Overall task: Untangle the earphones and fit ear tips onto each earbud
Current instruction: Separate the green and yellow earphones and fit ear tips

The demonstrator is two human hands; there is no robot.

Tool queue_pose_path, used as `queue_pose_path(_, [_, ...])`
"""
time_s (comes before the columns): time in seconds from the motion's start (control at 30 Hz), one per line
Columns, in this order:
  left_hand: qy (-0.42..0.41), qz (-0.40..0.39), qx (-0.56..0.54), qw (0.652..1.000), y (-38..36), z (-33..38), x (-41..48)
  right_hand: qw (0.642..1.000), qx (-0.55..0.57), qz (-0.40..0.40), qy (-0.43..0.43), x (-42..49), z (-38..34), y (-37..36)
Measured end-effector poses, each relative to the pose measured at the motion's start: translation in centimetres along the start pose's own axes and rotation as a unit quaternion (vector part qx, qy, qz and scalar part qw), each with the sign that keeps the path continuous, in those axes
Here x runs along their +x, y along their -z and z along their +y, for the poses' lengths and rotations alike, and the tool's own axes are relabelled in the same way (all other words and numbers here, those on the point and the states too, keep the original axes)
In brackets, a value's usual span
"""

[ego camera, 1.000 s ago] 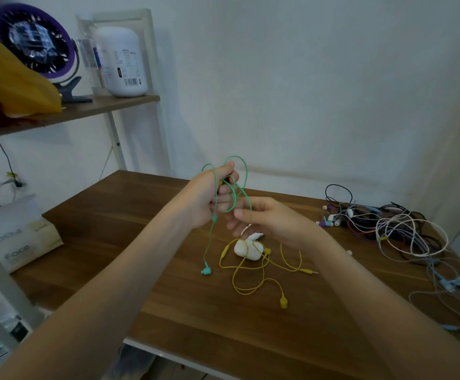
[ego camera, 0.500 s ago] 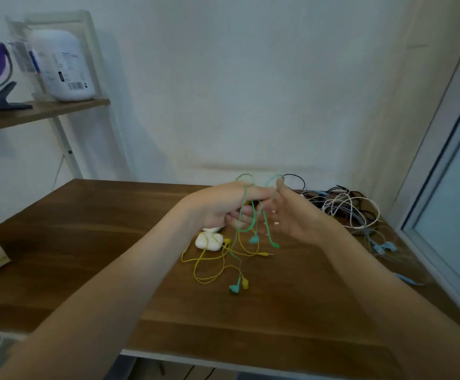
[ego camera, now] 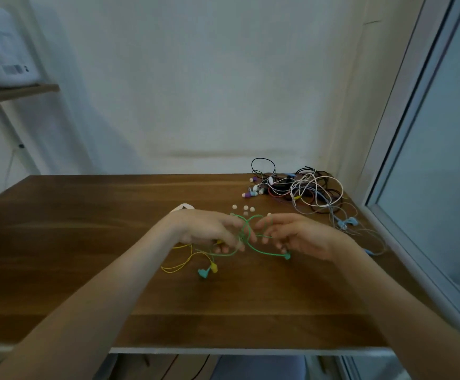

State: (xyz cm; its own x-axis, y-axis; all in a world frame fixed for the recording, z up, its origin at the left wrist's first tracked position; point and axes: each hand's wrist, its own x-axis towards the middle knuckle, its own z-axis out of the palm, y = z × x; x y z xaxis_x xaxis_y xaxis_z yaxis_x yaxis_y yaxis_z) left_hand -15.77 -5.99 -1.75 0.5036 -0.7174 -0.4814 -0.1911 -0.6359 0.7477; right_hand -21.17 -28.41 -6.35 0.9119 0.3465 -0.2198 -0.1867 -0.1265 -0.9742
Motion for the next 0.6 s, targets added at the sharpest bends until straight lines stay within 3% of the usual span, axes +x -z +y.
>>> queue_pose_path(0.23, [0.049,0.096,0.047,0.993,-0.1,-0.3,0.6,0.980,-0.191,0.054,-0.008,-0.1,0.8,0.6])
queue_pose_path(0.4, [0.045,0.193,-0.004,0.980,0.5,-1.2,0.2,0.896,-0.431,0.096,-0.039,-0.1,1.6,1.7])
queue_pose_path(0.5, [0.059,0.264,0.167,0.948,1.1,-1.8,-0.1,0.903,-0.415,0.104,-0.030,-0.1,1.6,1.7])
queue_pose_path(0.6, [0.066,0.253,0.265,0.928,0.8,-1.5,-0.1,0.904,-0.410,0.119,-0.027,0.1,1.6,1.3])
